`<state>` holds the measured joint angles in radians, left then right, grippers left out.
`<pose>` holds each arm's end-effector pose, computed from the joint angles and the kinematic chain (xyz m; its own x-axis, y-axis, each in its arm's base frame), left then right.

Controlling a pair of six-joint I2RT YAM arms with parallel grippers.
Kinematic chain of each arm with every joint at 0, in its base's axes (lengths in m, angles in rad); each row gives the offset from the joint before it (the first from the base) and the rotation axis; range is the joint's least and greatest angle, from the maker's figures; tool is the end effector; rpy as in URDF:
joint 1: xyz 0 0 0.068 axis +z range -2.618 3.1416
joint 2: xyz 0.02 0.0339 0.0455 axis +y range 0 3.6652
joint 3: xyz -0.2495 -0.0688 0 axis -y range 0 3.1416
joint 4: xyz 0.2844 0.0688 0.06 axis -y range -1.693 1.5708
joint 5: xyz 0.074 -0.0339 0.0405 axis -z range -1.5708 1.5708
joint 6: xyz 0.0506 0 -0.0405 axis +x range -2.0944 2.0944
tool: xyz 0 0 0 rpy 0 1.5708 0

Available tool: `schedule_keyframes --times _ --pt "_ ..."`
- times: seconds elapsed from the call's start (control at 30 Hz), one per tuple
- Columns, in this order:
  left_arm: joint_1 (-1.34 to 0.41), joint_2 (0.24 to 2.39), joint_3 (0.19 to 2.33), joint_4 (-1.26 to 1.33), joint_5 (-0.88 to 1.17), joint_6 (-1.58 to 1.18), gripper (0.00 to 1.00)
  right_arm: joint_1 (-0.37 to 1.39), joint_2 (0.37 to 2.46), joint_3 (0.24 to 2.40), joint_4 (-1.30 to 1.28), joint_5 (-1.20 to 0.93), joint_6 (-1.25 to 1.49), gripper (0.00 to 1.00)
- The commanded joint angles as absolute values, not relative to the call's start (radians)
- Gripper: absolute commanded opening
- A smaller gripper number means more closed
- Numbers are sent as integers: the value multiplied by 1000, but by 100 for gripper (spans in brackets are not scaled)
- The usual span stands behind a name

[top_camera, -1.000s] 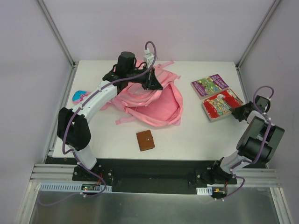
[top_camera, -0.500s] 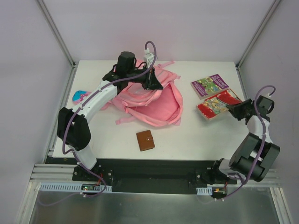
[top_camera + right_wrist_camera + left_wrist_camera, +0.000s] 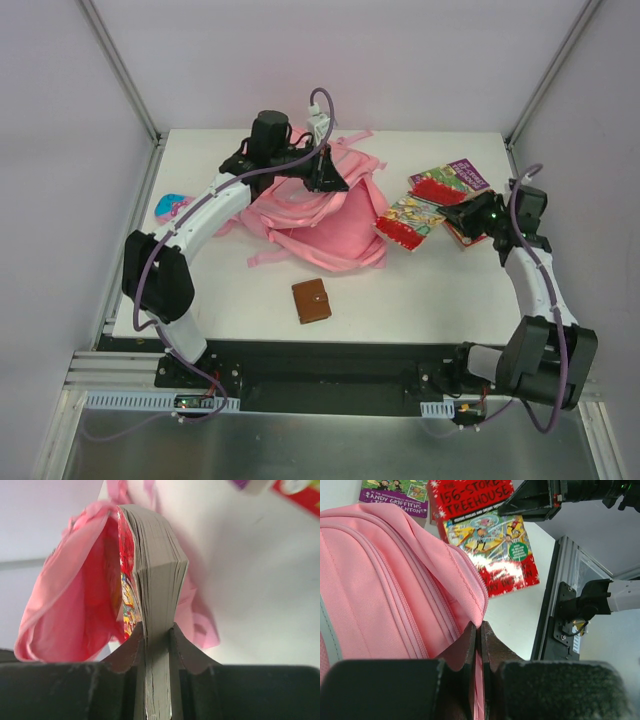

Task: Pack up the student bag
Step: Pick up the book from the center of the board, then place the book in the student bag.

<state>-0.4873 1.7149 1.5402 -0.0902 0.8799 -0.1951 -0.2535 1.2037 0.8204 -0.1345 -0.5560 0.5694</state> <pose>0.3784 -0.2446 0.3423 -0.4122 0.0786 -0.9077 0.8926 0.2345 -0.3850 0.3148 -0.0540 0.2378 -0.5281 0.6098 -0.5910 0.0638 0.7224 0.6885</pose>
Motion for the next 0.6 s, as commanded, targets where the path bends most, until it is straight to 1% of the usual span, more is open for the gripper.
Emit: schedule_keyframes --times 0.0,0.07,0.17,0.27,0.57 --pt "-489 1620 1586 -2 896 -195 0 -146 1261 922 -5 -660 647 1" --pt "-489 1608 1586 -3 903 -195 0 -102 1304 949 -5 -707 637 1" --pt "-488 1591 1574 -2 920 -196 0 -46 1374 976 95 -745 666 1" --pt "-488 1571 1556 -3 920 -198 0 -2 1475 1028 107 -803 667 1" --pt "-485 1531 1536 -5 888 -193 0 132 1632 1144 103 -799 658 1"
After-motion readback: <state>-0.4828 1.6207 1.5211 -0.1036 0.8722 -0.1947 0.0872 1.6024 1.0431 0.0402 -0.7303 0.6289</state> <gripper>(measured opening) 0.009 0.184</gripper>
